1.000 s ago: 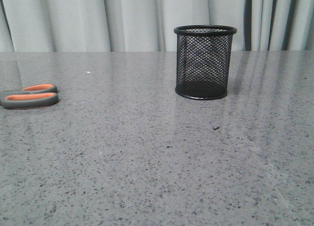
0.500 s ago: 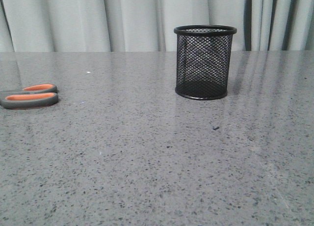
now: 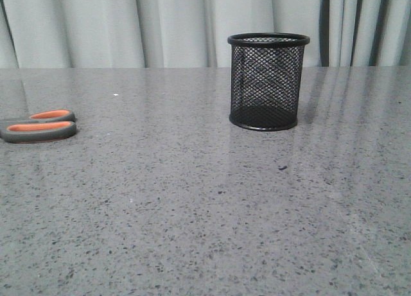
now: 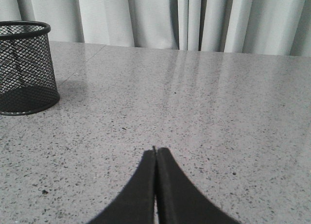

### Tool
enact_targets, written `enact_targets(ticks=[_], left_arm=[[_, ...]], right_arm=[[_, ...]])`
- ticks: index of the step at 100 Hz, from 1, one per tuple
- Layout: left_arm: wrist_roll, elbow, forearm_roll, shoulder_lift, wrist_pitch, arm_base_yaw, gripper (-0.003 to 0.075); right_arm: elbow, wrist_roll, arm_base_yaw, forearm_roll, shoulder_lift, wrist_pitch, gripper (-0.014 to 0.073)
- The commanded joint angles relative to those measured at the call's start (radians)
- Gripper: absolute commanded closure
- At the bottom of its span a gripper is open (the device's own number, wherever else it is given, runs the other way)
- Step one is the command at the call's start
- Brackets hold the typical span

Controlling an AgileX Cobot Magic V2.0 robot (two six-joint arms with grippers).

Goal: Put scissors into bucket

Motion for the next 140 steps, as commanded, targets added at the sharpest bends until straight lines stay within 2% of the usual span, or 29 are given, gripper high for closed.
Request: enact_targets(ticks=[1,29,39,58,73,82,107,114,140], left_arm=[[-0.012,0.016,-0.002,-0.025,-0.077,0.003,0.0741],[-0.012,0.016,-0.005,-0.025,-0.077,0.003,0.0741],[-0.012,0.016,-0.048,-0.025,-0.077,0.003,0.0741],[-0.012,0.016,-0.087,-0.025,-0.077,0.003,0.0741],[-0.012,0.016,-0.199,-0.025,-0.077,0.003,0.0741],[-0.012,0.016,-0.336,-0.025,-0.077,0.003,0.0741],[-0.012,0.016,-0.572,-0.025,-0.077,0.003,0.0741],[-0.012,0.014,-0.590,-0.025,-0.077,0.003,0.0741],[-0.012,0.013,-0.589,-0.025,-0.077,0.003,0.0741]], right_arm=[[0.025,-0.003,-0.005,-0.013,-0.021,-0.087,0.0662],[0.025,-0.003,-0.005,0.009,-0.021,-0.096,0.0662],[0.025,-0.003,-0.005,0.011,-0.021,-0.096,0.0662],[0.025,-0.003,-0.005,0.082,-0.021,-0.100,0.0662],[0.025,-0.003,-0.005,0.117,-0.021,-0.105,0.0662],[0.025,-0.003,-0.005,0.161,-0.021,-0.109,0.0662],[0.025,-0.003,-0.005,0.416,-0.021,-0.141,0.0662],[0.025,-0.003,-0.005,0.458,-0.021,-0.141,0.0662],[0.025,-0.003,-0.005,0.458,-0.021,-0.139,0.0662]])
